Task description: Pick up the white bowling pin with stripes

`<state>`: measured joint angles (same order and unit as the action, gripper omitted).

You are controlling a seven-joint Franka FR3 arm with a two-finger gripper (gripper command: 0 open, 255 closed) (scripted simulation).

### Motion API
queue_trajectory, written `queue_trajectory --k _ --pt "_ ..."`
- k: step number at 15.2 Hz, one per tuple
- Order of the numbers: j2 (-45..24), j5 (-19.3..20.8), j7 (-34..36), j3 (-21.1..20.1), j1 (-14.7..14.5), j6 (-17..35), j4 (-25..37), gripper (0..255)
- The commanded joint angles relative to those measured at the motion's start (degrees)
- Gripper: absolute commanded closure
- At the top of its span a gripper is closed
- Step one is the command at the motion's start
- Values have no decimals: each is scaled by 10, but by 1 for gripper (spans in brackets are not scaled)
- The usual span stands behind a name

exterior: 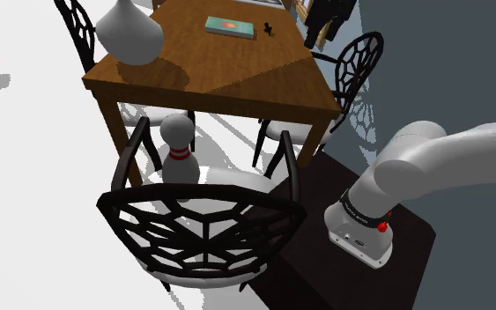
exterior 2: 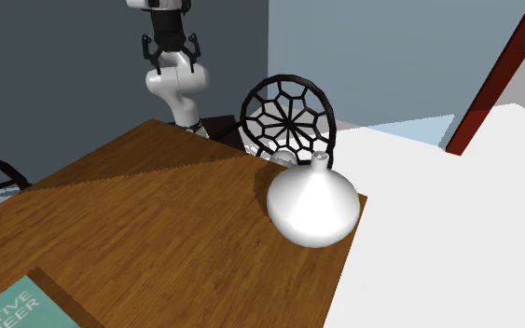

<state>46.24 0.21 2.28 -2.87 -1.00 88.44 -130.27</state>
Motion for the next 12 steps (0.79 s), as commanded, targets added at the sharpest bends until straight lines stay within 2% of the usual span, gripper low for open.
queue_trajectory --k 1,7,12 --pt "0 0 0 0 0 0 0 0" --pt "97 -40 24 -27 -25 188 -183 0" --pt "134 -78 46 -65 -56 366 -312 0"
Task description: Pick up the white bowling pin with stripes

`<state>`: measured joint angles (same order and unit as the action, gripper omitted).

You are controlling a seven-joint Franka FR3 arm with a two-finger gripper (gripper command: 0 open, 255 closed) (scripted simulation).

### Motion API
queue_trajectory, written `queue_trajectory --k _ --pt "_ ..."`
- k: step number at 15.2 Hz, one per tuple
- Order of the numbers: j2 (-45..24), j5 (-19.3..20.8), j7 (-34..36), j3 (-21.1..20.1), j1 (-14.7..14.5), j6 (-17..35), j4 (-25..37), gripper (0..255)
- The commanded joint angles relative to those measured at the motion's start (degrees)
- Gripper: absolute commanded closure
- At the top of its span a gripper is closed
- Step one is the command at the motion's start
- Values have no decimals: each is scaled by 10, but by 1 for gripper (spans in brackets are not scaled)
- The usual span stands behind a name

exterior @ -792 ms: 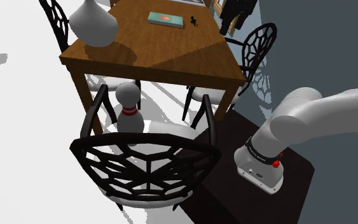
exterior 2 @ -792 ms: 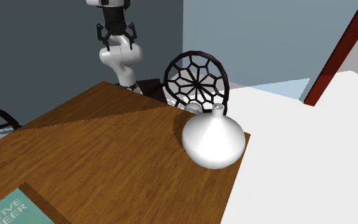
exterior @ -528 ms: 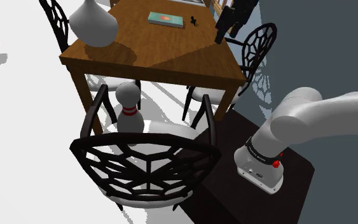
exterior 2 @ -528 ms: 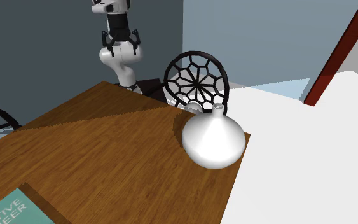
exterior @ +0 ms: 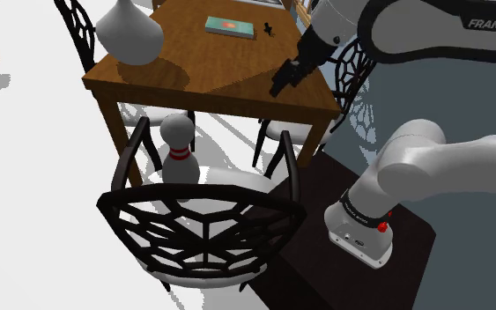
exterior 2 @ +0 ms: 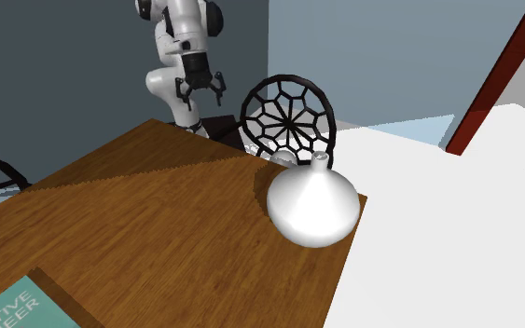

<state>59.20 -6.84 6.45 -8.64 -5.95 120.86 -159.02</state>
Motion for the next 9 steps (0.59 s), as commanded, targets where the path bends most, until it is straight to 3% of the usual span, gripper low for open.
queue_trajectory --k 1,7,9 --pt "5 -16 9 -17 -13 81 -47 0" --pt "-78 -65 49 -88 -54 367 -147 0" --pt "-88 -66 51 -91 -53 372 -143 0"
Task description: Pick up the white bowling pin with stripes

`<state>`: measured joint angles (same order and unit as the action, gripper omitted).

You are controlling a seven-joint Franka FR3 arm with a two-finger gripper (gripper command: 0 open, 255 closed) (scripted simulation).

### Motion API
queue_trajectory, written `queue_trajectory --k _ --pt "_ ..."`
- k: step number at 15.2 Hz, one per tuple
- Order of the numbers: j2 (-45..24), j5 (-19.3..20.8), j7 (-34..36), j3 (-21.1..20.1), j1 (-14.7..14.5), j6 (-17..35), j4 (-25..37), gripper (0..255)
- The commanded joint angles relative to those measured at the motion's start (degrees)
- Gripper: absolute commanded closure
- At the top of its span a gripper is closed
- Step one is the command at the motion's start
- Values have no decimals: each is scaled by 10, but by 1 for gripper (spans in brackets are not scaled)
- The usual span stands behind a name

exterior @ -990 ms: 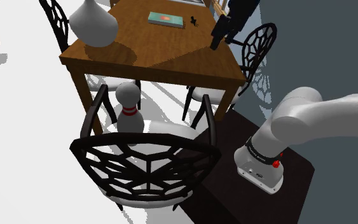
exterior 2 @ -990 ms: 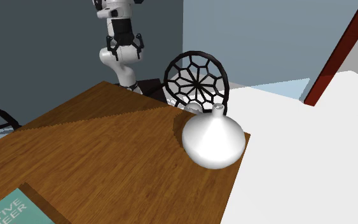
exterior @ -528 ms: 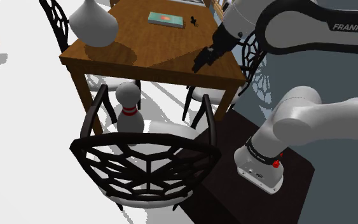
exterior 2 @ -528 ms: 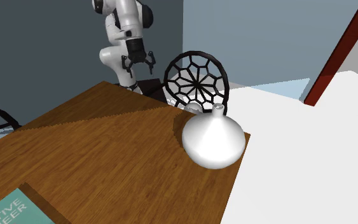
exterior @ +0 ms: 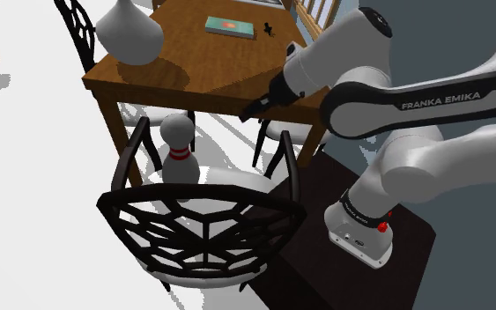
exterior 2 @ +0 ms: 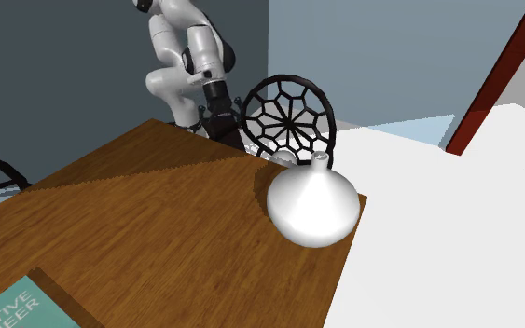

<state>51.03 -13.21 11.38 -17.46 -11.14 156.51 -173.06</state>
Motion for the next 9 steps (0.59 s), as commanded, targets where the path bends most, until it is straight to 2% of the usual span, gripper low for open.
queue_trajectory --k 1,4,5,6,7,8,9 --pt "-8 -2 2 -4 -1 18 -3 0" --pt "-6 -3 3 -5 -2 16 -4 0" --pt "-283 -64 35 -211 109 425 -4 0" --pt "-335 -109 5 -276 155 484 11 0" --pt "-390 -147 -27 -361 226 543 30 0" --pt "-462 -201 -87 -490 338 610 55 0" --pt "-648 -312 -276 -586 407 744 103 0"
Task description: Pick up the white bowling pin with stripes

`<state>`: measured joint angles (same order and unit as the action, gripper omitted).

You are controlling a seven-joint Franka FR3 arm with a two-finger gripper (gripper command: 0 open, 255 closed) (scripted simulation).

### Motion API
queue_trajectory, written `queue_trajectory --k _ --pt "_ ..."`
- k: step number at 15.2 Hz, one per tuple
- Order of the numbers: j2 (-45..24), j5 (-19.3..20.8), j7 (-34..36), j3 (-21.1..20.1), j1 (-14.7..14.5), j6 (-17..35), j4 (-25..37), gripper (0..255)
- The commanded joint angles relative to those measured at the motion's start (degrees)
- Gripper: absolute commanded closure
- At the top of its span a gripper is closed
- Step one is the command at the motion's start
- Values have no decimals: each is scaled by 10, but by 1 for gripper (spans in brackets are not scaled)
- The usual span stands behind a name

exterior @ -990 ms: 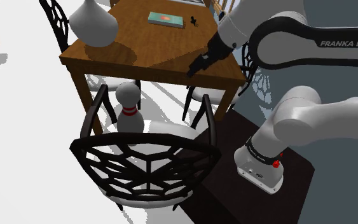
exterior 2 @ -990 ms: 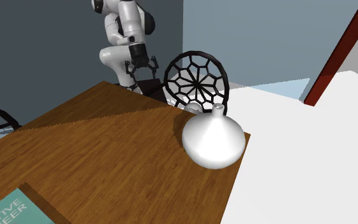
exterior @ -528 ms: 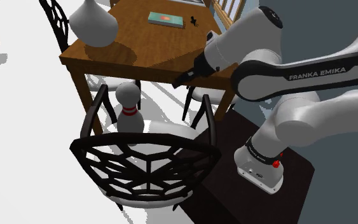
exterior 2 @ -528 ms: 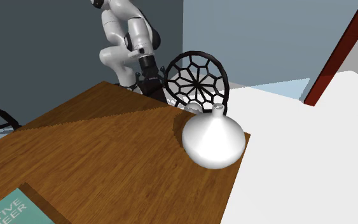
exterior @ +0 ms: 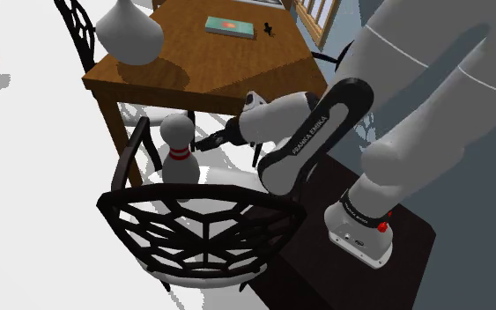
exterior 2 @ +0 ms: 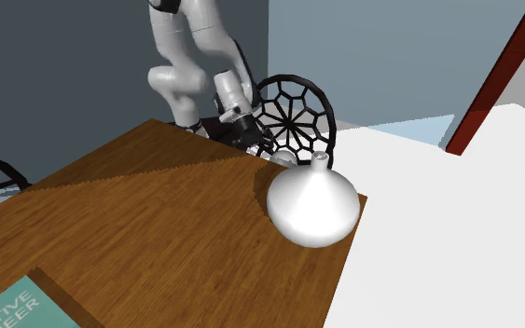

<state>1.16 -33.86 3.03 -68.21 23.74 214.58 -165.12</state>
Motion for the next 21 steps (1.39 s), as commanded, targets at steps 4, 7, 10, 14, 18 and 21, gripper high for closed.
queue_trajectory --k 4,7,10,14,18,21 --pt "-339 -23 -243 128 -140 341 119 0" --pt "-434 40 -261 197 -207 410 198 0" --pt "-477 70 -264 226 -232 435 232 0" --pt "-493 88 -232 281 -276 442 245 0" --pt "-495 93 -212 309 -301 442 250 0" --pt "-495 92 -212 309 -301 442 250 255"
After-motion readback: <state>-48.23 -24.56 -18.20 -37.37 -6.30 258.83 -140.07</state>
